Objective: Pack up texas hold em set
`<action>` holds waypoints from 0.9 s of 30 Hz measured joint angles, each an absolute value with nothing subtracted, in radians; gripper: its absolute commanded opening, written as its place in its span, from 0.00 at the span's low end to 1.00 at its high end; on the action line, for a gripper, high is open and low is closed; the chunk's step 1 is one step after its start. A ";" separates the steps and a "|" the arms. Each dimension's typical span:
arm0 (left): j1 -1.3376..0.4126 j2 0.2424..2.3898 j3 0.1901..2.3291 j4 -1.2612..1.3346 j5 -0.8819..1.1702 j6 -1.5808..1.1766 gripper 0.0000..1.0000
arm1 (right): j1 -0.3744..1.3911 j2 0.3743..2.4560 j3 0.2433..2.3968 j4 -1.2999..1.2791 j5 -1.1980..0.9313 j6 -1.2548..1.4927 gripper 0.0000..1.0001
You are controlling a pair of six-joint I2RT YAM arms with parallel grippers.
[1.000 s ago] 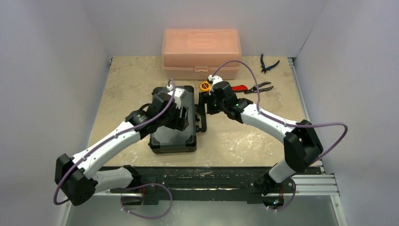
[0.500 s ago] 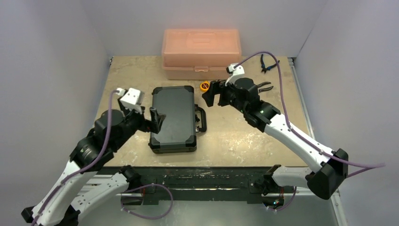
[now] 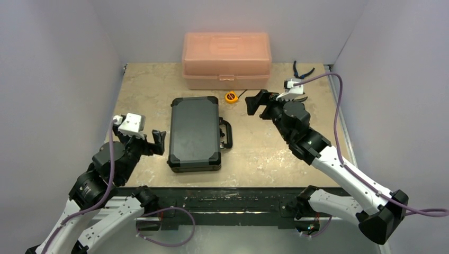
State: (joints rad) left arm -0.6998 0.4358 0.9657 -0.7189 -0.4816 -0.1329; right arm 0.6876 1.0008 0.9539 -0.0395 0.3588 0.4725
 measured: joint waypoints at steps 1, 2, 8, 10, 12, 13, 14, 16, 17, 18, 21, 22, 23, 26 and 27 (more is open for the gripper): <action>-0.700 0.436 0.959 -0.728 -0.488 -0.131 0.90 | 0.687 1.000 0.946 -0.035 0.372 0.478 0.99; -0.700 0.434 0.950 -0.731 -0.500 -0.128 0.90 | 0.687 1.002 0.937 -0.033 0.386 0.482 0.99; -0.700 0.392 0.936 -0.731 -0.548 -0.110 0.90 | 0.687 1.007 0.918 -0.025 0.428 0.489 0.99; -0.700 0.390 0.936 -0.728 -0.557 -0.110 0.90 | 0.687 1.005 0.909 -0.008 0.427 0.487 0.99; -0.700 0.391 0.936 -0.728 -0.559 -0.110 0.90 | 0.687 1.003 0.895 0.010 0.427 0.485 0.99; -0.700 0.392 0.936 -0.728 -0.559 -0.109 0.90 | 0.687 1.001 0.890 0.015 0.427 0.485 0.99; -0.700 0.392 0.936 -0.728 -0.561 -0.109 0.90 | 0.687 0.999 0.884 0.021 0.426 0.484 0.99; -0.700 0.392 0.936 -0.728 -0.563 -0.109 0.90 | 0.687 0.998 0.878 0.031 0.423 0.479 0.99; -0.700 0.392 0.936 -0.728 -0.565 -0.109 0.90 | 0.687 0.998 0.875 0.037 0.419 0.477 0.99; -0.700 0.392 0.936 -0.728 -0.566 -0.109 0.90 | 0.687 0.998 0.875 0.040 0.417 0.476 0.99; -0.700 0.392 0.936 -0.728 -0.572 -0.109 0.90 | 0.687 0.998 0.875 0.051 0.406 0.471 0.99; -0.700 0.392 0.936 -0.728 -0.574 -0.109 0.90 | 0.687 0.997 0.875 0.054 0.402 0.469 0.99; -0.700 0.392 0.936 -0.728 -0.575 -0.109 0.90 | 0.687 0.996 0.875 0.056 0.401 0.467 0.99; -0.700 0.392 0.936 -0.728 -0.579 -0.109 0.90 | 0.687 0.988 0.869 0.081 0.389 0.457 0.99; -0.700 0.392 0.936 -0.728 -0.580 -0.108 0.90 | 0.687 0.984 0.864 0.089 0.376 0.452 0.99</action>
